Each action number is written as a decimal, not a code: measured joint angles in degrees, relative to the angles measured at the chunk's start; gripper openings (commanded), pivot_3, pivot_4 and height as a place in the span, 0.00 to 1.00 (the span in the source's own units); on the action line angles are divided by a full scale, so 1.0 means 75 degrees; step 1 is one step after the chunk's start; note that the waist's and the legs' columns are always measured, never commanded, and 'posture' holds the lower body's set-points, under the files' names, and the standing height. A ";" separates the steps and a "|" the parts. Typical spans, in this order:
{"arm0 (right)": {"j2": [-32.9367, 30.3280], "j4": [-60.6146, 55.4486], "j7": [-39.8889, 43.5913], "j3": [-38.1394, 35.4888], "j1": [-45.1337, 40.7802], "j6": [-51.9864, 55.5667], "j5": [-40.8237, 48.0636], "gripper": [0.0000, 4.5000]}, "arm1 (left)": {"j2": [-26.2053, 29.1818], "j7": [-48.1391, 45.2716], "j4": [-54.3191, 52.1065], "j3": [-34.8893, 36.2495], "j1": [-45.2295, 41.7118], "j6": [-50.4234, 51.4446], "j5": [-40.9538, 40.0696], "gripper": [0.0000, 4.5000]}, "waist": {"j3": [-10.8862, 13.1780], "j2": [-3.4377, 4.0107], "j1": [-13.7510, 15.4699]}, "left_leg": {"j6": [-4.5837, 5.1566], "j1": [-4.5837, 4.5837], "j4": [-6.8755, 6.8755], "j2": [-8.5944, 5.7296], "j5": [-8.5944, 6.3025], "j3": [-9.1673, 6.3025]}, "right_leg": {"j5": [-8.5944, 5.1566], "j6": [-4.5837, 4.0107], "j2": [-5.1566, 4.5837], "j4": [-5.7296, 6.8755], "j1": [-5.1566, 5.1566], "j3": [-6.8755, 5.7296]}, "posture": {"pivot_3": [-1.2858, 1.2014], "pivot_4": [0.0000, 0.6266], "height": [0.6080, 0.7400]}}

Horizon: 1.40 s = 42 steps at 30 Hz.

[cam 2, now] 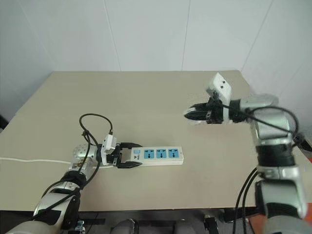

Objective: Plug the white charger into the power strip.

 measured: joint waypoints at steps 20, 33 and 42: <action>0.3661 0.3546 0.1390 0.0224 0.0736 -0.4172 0.1167 0.25 | 0.0133 0.0237 -0.0791 -0.0082 0.0249 0.0725 -0.0029 0.72 | 0.0001 0.0005 -0.0029 | 0.0000 0.0024 0.0002 0.0001 0.0000 0.0001 | 0.0000 0.0000 0.0004 0.0018 0.0012 0.0003 | 0.52 0.24 1.00; 0.3940 0.5547 0.1583 0.0510 0.0098 -0.5866 0.0571 0.25 | 0.0226 0.0317 -0.1163 -0.0112 0.0407 0.0981 -0.0083 0.72 | 0.0002 0.0007 -0.0086 | 0.0000 0.0029 -0.0003 0.0003 0.0000 0.0001 | -0.0001 0.0000 0.0004 0.0018 0.0012 0.0004 | 0.52 0.24 1.00; 0.3953 0.6113 0.1590 0.0485 -0.0113 -0.6461 0.0480 0.25 | 0.0251 0.0346 -0.1195 -0.0113 0.0498 0.1024 -0.0135 0.72 | 0.0002 0.0007 -0.0129 | 0.0000 0.0032 -0.0006 0.0003 0.0000 0.0000 | -0.0001 -0.0001 0.0004 0.0019 0.0014 0.0004 | 0.52 0.24 1.00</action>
